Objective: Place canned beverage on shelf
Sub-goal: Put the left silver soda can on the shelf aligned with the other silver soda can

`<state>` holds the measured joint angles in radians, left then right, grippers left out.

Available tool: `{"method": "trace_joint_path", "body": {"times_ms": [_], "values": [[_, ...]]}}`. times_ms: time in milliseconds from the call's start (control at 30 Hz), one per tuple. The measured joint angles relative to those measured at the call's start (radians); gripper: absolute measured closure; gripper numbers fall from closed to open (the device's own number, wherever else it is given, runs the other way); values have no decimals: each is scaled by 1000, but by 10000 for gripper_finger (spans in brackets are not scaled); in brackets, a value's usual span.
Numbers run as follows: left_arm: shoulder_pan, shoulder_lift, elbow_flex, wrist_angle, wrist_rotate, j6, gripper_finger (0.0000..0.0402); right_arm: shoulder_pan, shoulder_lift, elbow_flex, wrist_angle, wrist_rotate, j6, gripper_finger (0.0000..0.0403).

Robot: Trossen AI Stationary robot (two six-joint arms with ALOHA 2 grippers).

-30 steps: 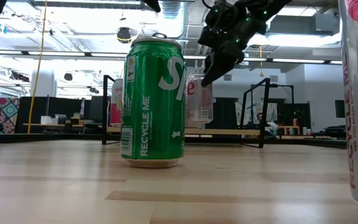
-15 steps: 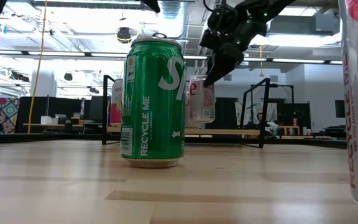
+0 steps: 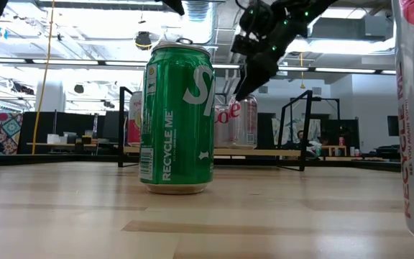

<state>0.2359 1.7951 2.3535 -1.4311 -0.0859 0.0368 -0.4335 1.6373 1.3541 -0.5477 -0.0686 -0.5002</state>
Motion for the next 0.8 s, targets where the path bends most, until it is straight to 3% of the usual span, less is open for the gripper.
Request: {"method": "trace_joint_path", "body": {"times_ms": [200,400,800], "values": [[0,0,0,0,-6,1,77,-7,-4,156,-135,54,185,68],[0,0,0,0,-8,-18,77,33,-5,233,-288,248,749,68],[0,0,0,0,-8,5,77,120,20,234,-334,284,896,68]]}}
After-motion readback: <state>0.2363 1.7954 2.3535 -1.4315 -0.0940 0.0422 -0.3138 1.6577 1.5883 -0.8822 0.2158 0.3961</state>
